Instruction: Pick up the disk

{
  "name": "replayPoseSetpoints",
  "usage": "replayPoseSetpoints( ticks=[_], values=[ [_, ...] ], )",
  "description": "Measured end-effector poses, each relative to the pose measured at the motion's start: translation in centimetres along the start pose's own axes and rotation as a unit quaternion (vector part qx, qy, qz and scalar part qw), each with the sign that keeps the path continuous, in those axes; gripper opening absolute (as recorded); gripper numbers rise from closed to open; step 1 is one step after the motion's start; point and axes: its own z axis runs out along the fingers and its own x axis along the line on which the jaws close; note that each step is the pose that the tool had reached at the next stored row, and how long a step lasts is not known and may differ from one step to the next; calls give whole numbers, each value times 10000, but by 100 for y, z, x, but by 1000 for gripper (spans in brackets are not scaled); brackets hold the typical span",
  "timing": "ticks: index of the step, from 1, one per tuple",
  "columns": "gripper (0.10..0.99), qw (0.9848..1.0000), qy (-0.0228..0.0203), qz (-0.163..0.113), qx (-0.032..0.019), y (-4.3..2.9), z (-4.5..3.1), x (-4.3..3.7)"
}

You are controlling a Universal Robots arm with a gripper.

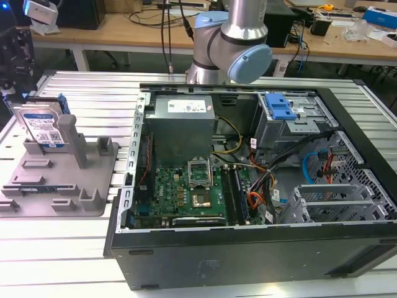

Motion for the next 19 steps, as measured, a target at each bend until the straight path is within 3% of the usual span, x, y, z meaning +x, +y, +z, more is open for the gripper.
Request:
replayPoseSetpoints(
  ticks=[2,3,5,7,14,19],
  values=[
    [482,10000,0,-21,3,36,26,-137],
    [482,10000,0,-22,4,90,38,-171],
    [482,10000,0,-22,4,250,62,-198],
    [482,10000,0,-24,5,320,80,-205],
    [482,9996,4,-300,7,353,145,-230],
    [482,9995,11,-301,9,362,159,-252]
  ],
)
